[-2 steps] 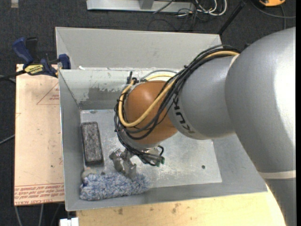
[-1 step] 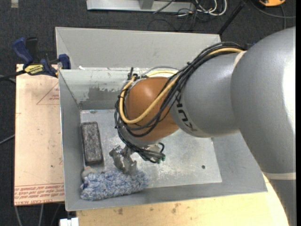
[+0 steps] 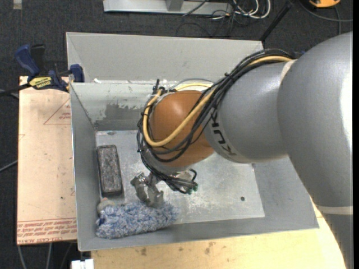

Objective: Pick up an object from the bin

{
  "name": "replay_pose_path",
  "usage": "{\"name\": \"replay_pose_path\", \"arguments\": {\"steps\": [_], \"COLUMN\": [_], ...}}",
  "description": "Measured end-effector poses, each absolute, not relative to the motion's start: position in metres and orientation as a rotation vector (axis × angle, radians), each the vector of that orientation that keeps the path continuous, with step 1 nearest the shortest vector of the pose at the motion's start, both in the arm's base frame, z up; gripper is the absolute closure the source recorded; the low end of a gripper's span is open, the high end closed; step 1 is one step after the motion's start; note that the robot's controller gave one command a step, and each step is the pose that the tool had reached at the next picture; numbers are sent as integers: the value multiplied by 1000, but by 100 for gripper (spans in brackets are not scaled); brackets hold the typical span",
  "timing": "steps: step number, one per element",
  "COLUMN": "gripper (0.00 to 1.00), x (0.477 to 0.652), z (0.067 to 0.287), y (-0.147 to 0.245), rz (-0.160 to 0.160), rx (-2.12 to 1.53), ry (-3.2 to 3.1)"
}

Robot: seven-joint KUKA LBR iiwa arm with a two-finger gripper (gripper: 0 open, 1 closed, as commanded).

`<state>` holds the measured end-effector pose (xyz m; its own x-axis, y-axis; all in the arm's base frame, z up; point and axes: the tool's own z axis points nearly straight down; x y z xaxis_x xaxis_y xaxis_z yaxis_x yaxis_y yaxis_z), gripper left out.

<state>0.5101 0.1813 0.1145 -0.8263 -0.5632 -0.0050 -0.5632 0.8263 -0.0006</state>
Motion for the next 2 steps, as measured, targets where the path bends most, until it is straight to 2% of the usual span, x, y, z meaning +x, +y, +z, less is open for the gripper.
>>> {"name": "replay_pose_path", "arguments": {"steps": [2], "gripper": [100], "x": [508], "z": [129], "y": [181], "rz": [1], "rx": [-927], "ry": [3008]}}
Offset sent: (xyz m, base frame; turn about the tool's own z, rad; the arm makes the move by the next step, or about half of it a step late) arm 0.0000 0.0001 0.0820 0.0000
